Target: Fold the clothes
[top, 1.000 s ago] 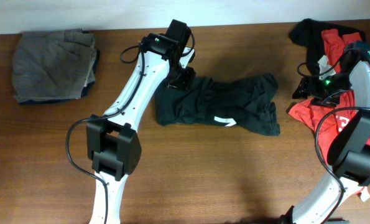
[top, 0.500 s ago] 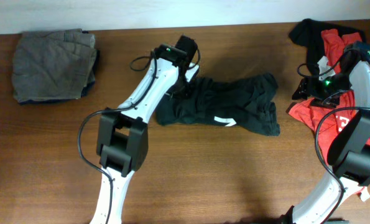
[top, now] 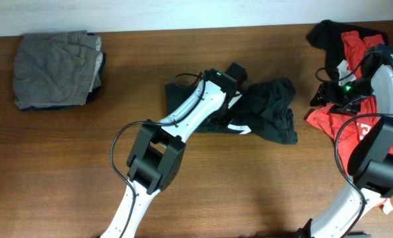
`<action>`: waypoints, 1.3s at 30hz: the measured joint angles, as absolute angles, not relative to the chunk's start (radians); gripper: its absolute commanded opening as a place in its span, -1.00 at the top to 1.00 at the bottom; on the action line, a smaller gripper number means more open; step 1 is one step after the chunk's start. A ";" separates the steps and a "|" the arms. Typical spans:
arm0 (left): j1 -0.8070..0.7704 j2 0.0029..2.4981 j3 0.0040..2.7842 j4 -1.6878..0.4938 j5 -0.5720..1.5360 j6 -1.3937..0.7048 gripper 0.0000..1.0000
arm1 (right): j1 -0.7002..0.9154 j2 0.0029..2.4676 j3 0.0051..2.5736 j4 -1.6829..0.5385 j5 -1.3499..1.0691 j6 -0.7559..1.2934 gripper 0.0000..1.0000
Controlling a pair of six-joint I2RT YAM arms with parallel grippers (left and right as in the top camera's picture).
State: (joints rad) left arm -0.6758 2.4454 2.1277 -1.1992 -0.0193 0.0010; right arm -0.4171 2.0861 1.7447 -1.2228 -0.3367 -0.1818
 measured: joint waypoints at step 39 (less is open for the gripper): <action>-0.361 2.450 2.617 -1.545 -0.149 -0.001 0.79 | -0.181 2.195 1.726 -1.061 -0.382 -0.122 -0.70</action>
State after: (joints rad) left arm -0.3614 2.4500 2.6175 -1.5452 -0.1490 -0.0006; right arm -0.1814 2.1948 1.7260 -1.0607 -0.3817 -0.1215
